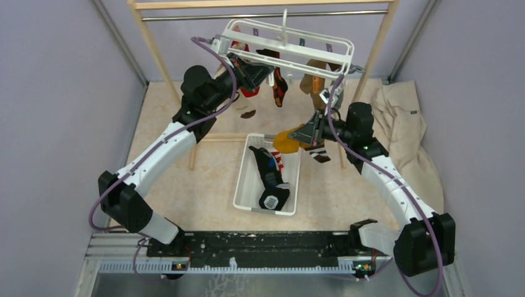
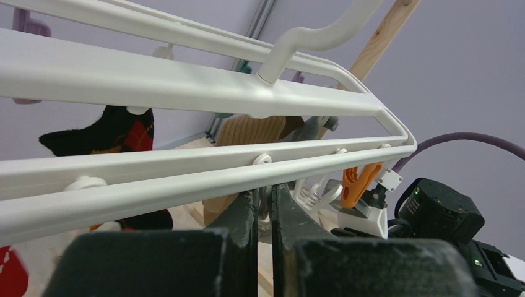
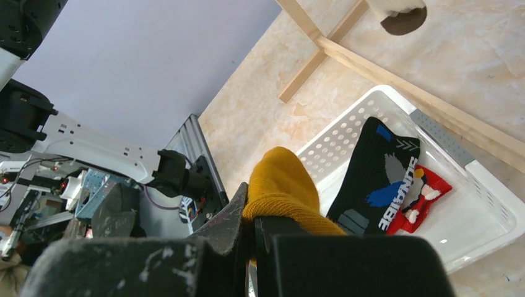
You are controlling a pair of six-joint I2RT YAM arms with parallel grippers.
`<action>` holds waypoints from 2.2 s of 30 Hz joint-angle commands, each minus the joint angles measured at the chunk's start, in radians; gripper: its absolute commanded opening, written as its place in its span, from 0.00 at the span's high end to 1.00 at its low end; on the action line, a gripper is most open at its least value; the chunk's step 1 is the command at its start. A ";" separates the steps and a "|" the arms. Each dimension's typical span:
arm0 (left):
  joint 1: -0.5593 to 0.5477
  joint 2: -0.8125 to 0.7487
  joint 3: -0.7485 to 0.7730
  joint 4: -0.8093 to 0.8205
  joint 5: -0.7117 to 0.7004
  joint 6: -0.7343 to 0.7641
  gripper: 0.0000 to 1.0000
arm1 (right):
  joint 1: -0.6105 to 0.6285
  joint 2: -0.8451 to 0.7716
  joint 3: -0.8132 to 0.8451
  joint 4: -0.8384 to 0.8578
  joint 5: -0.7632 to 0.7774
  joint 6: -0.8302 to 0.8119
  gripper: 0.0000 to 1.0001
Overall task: Remove the socks clipped to the hanger
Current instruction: Remove the sock from the hanger, then place the sock in the bin.
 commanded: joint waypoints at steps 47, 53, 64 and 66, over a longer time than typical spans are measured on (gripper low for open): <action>-0.013 -0.483 -0.404 -0.357 -0.474 0.146 0.21 | 0.383 0.051 0.005 -0.234 0.660 -0.162 0.02; -0.012 -0.531 -0.511 -0.309 -0.553 0.159 0.20 | 0.384 0.023 0.000 -0.234 0.651 -0.156 0.03; -0.013 -0.561 -0.623 -0.254 -0.658 0.183 0.21 | 0.384 0.017 -0.025 -0.216 0.626 -0.146 0.04; -0.012 -0.564 -0.637 -0.227 -0.662 0.196 0.20 | 0.384 0.019 -0.026 -0.214 0.623 -0.146 0.04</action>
